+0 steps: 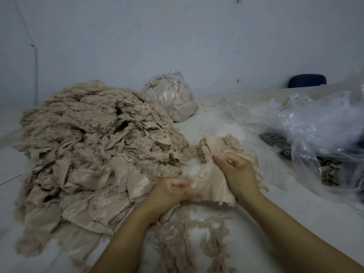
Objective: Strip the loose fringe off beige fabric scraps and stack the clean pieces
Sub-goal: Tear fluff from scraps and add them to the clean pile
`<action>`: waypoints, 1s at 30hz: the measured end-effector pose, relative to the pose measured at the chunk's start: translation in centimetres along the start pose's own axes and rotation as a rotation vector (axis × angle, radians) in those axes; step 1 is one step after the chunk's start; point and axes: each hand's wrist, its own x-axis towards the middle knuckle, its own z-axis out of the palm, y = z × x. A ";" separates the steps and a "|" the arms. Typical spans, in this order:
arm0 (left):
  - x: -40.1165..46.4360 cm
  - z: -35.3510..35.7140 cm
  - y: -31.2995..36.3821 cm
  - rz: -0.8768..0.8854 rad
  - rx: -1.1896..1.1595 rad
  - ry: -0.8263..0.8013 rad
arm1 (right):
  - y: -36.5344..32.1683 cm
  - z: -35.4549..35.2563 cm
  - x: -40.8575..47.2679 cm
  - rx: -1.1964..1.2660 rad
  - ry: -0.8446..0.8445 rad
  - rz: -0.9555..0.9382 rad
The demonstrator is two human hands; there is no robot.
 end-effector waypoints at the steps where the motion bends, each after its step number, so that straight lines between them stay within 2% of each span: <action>1: -0.1 0.0 0.2 0.003 0.040 -0.010 | -0.1 -0.2 0.3 -0.018 -0.012 0.015; 5: 0.1 -0.3 0.1 -0.022 -0.171 0.100 | -0.1 -1.1 1.4 -0.200 -0.161 0.081; 8: 0.3 -0.2 -0.2 -0.018 -0.299 0.058 | -0.3 -1.4 1.6 -0.244 -0.242 0.120; 11: 0.3 -1.2 -0.4 -0.079 -0.415 0.149 | -0.2 -2.9 2.6 -0.176 -0.121 0.133; 14: 0.8 -1.6 -0.8 -0.073 -0.434 0.257 | -0.4 -4.1 3.3 -0.202 -0.139 0.141; 16: 1.1 -0.7 -1.0 -0.065 -0.425 0.234 | -0.7 -3.7 3.8 -0.258 -0.185 0.118; 20: 1.2 -0.1 -1.1 -0.073 -0.370 0.164 | -1.2 -3.6 6.5 -0.264 -0.072 0.060; 23: 1.1 -0.3 -1.3 -0.078 -0.446 0.161 | -1.2 -4.8 8.0 -0.744 -0.005 -0.003; 24: 1.1 -0.2 -1.2 -0.076 -0.446 0.167 | -1.2 -4.7 7.7 -0.854 0.017 -0.041; 25: 1.2 -0.1 -1.1 -0.064 -0.436 0.183 | -1.3 -4.4 6.9 -0.856 0.029 -0.098; 27: 1.6 0.1 -1.1 -0.016 -0.409 0.227 | -1.5 -2.5 4.0 -0.662 -0.063 -0.139; 30: 1.7 0.6 -1.0 0.083 -0.436 0.271 | -1.1 1.5 -1.8 -0.397 -0.473 0.062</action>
